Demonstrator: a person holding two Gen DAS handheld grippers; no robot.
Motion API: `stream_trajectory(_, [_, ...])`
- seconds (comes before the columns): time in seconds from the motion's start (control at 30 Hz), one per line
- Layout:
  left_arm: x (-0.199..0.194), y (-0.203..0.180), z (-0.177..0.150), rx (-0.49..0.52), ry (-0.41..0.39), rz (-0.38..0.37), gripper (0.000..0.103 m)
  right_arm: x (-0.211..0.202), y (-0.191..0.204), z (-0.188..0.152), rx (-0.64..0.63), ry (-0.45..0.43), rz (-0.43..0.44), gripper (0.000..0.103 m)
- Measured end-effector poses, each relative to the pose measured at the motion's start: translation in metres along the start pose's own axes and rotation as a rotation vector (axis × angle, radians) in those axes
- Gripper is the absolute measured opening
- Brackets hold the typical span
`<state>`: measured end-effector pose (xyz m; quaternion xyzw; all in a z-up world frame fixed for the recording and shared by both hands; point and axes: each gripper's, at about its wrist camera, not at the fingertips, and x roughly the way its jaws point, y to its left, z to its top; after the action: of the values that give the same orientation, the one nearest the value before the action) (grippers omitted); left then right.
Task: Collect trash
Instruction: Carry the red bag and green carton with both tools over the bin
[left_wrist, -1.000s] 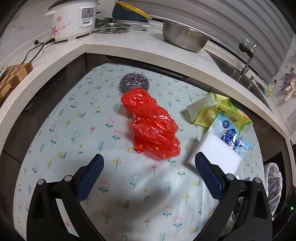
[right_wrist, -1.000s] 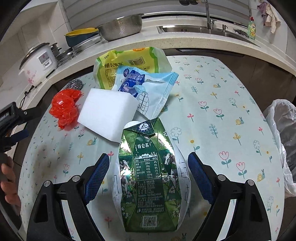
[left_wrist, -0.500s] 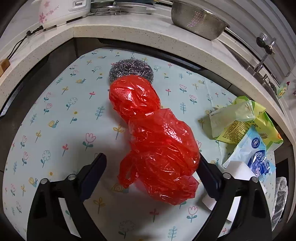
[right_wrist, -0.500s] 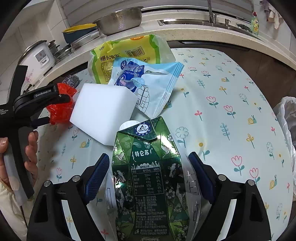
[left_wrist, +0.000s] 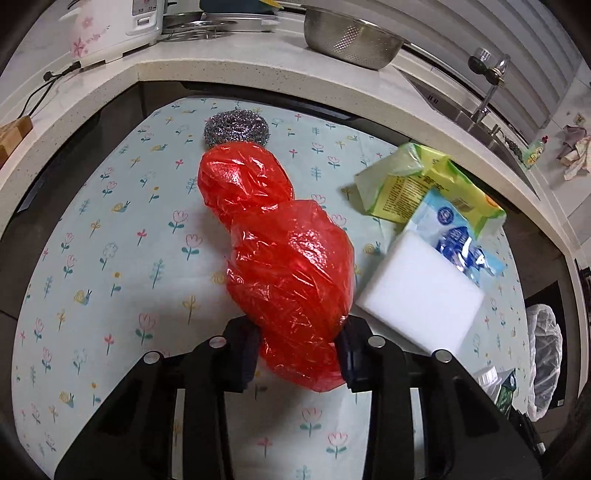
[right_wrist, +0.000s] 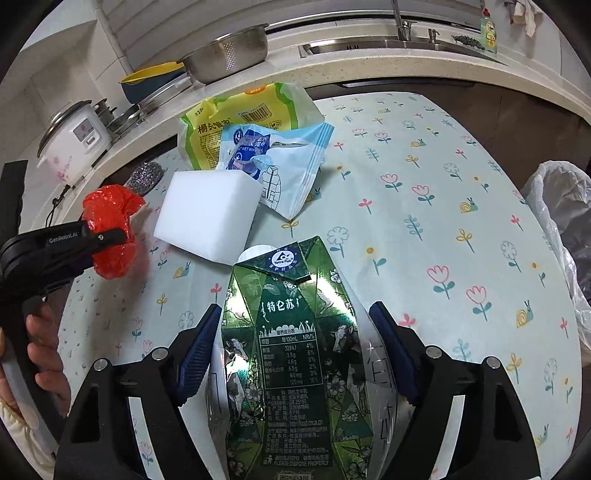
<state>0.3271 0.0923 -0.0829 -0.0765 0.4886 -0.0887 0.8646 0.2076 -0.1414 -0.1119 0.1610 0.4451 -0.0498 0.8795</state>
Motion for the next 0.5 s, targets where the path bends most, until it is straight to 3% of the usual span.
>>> stream_trajectory(0.5, [-0.084, -0.060, -0.076, 0.160, -0.012, -0.069, 0.033, -0.094, -0.023, -0.042, 0.028, -0.108, -0.018, 0.077])
